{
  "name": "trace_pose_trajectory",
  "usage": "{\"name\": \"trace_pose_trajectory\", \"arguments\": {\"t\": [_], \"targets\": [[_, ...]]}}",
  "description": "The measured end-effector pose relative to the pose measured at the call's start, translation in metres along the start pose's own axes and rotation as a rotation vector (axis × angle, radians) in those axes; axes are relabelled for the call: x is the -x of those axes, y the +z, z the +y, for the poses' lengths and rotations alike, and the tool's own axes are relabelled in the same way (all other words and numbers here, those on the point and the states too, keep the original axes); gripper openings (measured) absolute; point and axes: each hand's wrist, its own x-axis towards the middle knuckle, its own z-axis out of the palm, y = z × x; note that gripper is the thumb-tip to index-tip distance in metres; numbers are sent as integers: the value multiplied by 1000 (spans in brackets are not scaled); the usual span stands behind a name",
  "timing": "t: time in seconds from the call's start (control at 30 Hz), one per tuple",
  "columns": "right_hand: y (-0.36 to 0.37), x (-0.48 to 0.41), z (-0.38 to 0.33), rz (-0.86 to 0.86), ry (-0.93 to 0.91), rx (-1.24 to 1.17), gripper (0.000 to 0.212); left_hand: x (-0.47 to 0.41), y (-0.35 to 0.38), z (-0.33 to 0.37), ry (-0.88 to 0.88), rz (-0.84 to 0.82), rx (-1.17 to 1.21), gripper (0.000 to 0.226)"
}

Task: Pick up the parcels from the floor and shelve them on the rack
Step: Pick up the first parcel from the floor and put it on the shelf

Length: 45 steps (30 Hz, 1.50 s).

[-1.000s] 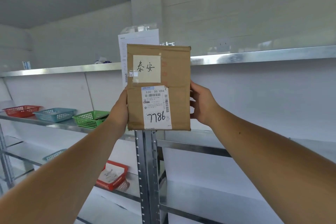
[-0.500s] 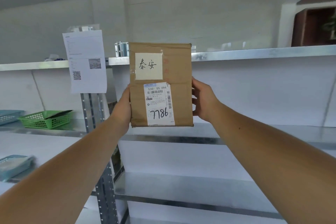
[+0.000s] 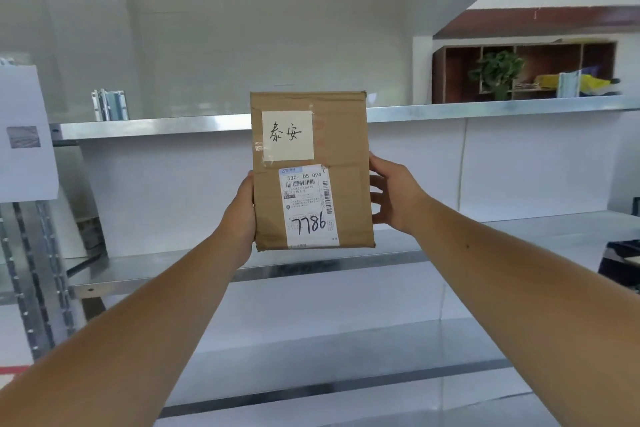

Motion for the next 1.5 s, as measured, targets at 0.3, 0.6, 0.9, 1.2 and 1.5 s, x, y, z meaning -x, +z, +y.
{"name": "trace_pose_trajectory", "arguments": {"t": [0.3, 0.6, 0.9, 1.2, 1.5], "targets": [[-127, 44, -1, 167, 15, -19, 38, 6, 124, -34, -42, -147, 0, 56], [-233, 90, -3, 362, 7, -29, 38, 7, 239, -69, -60, -358, -25, 62], [-332, 123, 10, 628, 24, -74, 37, -12, 357, -115, -179, -534, -33, 62], [-432, 108, 29, 781, 75, -87, 34, -49, 472, -180, -196, -630, -76, 65], [-523, 104, 67, 863, 93, -173, 41, -78, 565, -248, -254, -653, -119, 59]]}}
